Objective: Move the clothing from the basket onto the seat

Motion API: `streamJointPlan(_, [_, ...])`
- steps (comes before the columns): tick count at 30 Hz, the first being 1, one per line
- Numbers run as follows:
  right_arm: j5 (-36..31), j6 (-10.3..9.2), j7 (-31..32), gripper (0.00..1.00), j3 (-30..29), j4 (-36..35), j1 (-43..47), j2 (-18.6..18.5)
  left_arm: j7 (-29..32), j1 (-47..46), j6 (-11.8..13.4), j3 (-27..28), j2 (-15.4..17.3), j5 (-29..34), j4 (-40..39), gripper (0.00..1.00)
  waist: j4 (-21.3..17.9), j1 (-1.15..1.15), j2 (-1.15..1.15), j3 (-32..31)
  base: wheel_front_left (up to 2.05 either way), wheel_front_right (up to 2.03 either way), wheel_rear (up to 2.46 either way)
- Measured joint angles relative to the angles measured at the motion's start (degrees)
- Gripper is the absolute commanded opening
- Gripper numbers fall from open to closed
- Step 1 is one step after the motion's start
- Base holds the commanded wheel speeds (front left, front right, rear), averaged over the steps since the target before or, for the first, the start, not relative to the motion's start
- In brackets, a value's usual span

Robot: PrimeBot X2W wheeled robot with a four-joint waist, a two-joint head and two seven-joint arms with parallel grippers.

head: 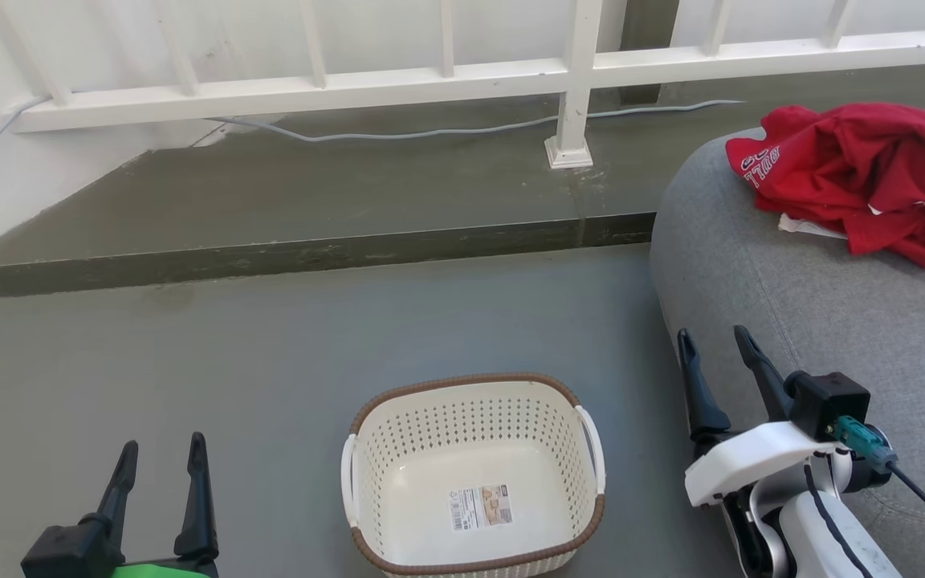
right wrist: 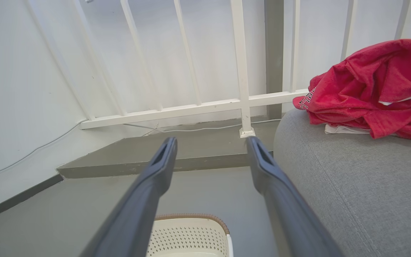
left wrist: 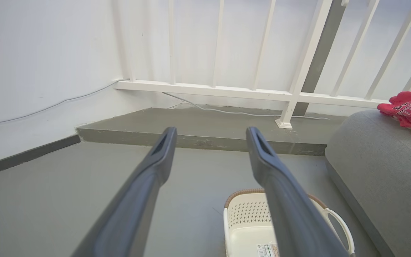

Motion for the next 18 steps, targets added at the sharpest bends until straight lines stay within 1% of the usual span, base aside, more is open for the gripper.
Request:
streamJointPlan(2, [0.00,-0.42,-0.01,1.00,0.00,-0.41,0.01,0.01,0.00,0.21,0.00,-0.09,-0.02,0.33,-0.22,1.00,-0.05,0.00,0.00,0.05,0.00,0.00,0.00])
streamJointPlan(5, [0.00,-0.43,0.00,1.00,0.00,-0.88,0.02,0.02,0.00,0.76,0.00,-0.10,-0.04,1.57,-0.38,1.00,-0.13,0.00,0.00,0.11,0.00,0.00,0.00])
streamJointPlan(10, [0.00,-0.91,0.00,1.00,0.00,-1.52,0.09,0.04,0.00,0.96,0.00,-0.16,-0.25,1.58,-0.71,1.00,-0.20,0.00,0.00,0.18,0.00,0.00,0.00])
streamJointPlan(15, [0.01,-0.93,-0.01,1.00,0.03,-2.19,0.64,0.05,0.00,0.97,0.00,-0.20,-0.31,1.75,-1.37,1.00,-0.19,0.00,0.00,0.20,0.00,0.00,0.00])
streamJointPlan(16, [0.01,-0.99,-0.01,0.00,0.04,-2.27,0.91,0.07,0.00,0.98,0.00,-0.21,-0.31,1.81,-1.53,0.00,-0.19,0.00,0.00,0.21,0.00,0.00,0.00])
streamJointPlan(18, [-0.01,-0.92,0.03,0.00,0.21,-1.35,1.46,0.09,0.11,0.99,-0.01,-0.35,-0.81,1.90,-0.67,0.00,-0.18,0.00,0.00,0.21,0.00,0.00,0.00])
